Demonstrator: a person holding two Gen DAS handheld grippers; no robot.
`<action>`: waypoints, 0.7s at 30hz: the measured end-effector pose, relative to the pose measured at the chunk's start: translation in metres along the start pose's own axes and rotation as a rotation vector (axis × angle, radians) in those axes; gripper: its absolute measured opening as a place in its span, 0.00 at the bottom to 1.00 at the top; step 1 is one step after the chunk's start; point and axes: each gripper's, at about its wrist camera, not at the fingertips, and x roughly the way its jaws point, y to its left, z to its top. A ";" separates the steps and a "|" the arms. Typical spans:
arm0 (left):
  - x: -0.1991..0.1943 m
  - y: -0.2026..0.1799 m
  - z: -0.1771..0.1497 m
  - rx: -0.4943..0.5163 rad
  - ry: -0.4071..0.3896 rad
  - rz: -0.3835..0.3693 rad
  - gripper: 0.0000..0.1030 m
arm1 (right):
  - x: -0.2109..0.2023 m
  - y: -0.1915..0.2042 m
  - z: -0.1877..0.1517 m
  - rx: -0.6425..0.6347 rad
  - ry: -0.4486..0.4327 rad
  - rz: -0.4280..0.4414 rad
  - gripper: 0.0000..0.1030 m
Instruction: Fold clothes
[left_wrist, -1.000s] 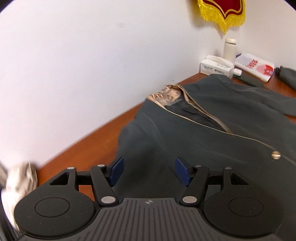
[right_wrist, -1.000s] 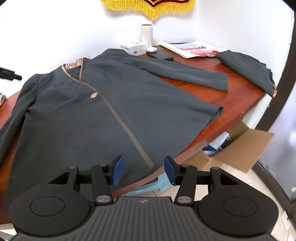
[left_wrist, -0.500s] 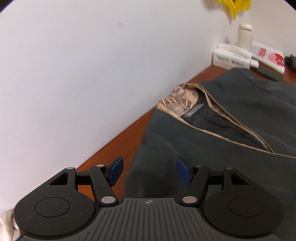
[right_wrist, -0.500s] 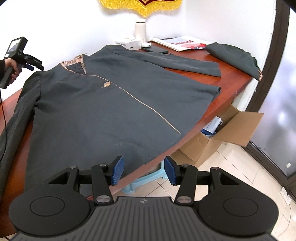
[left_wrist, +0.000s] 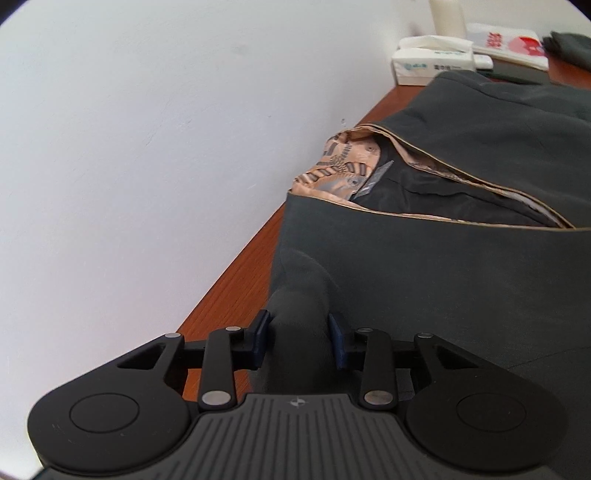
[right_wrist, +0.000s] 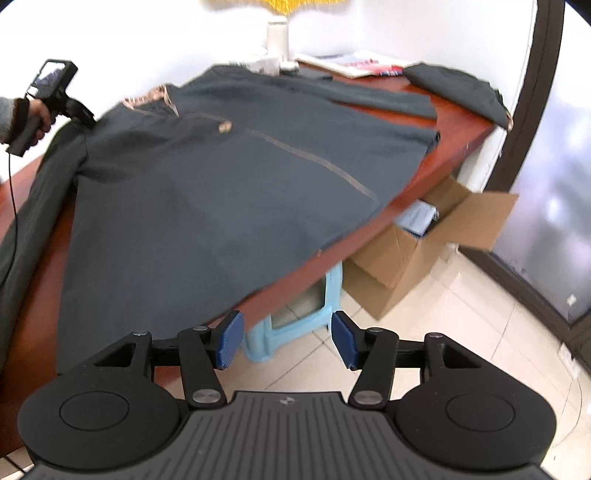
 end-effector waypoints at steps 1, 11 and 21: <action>0.000 0.002 0.000 -0.011 0.002 -0.004 0.33 | 0.008 0.004 -0.003 0.016 0.014 -0.018 0.58; 0.006 -0.002 0.004 0.015 0.019 0.010 0.36 | 0.024 0.017 0.012 0.095 -0.043 -0.018 0.58; 0.010 -0.009 0.005 0.051 0.037 0.029 0.38 | 0.025 0.044 0.019 0.137 -0.066 0.119 0.58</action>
